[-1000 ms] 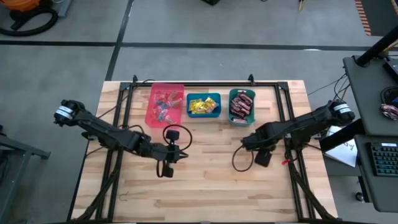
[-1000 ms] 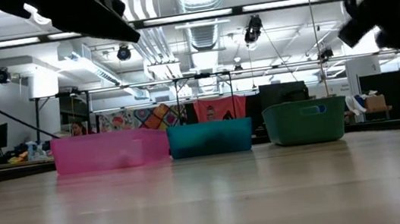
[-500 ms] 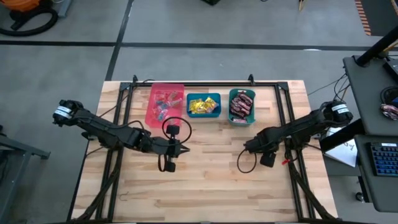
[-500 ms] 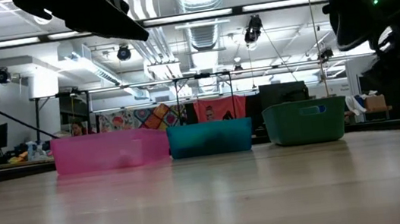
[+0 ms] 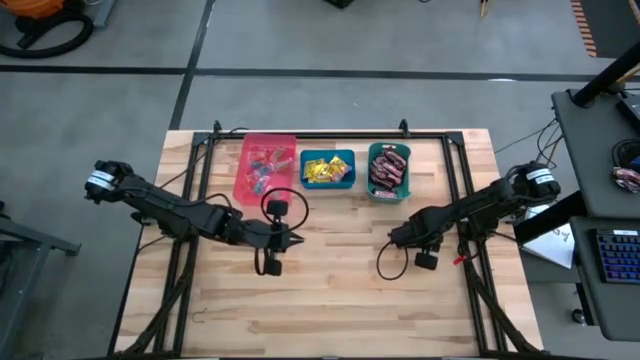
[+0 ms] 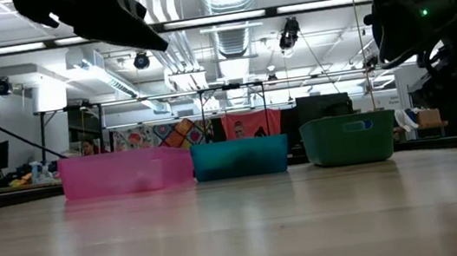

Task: Sort candy
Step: Put the green candy into the pink bin

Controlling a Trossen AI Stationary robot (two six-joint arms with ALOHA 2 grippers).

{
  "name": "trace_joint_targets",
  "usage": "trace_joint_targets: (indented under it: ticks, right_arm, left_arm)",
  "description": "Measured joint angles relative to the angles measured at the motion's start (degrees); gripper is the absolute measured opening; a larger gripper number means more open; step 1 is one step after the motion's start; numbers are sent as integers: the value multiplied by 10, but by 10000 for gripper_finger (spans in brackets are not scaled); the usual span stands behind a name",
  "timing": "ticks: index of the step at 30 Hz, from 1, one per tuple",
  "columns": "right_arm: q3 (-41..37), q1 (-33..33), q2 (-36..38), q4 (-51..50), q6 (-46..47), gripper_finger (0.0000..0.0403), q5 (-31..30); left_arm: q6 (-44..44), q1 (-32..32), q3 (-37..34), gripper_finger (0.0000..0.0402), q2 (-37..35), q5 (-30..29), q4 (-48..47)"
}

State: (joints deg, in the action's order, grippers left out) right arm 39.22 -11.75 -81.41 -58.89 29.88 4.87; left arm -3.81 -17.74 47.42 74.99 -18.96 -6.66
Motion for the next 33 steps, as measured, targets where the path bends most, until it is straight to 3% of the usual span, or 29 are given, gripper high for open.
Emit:
trace_joint_targets:
  ticks: [9, 12, 19, 27, 33]
  right_arm:
    - [33, 0, 47, 13, -1, 9, 32]
    - [50, 0, 71, 71, -6, 9, 33]
    - [54, 5, 88, 394, -86, 9, -4]
    - [54, 56, 18, 799, -256, 9, -36]
    - [95, 109, -57, 916, -284, 9, -36]
  left_arm:
    - [33, 0, -2, 0, -48, -2, -78]
    - [28, 0, -13, 0, -81, -2, -77]
    - [23, 0, -95, 0, -183, -2, -4]
    - [-15, 0, -204, 0, -303, -2, 140]
    - [-2, 0, -249, 0, -378, -36, 162]
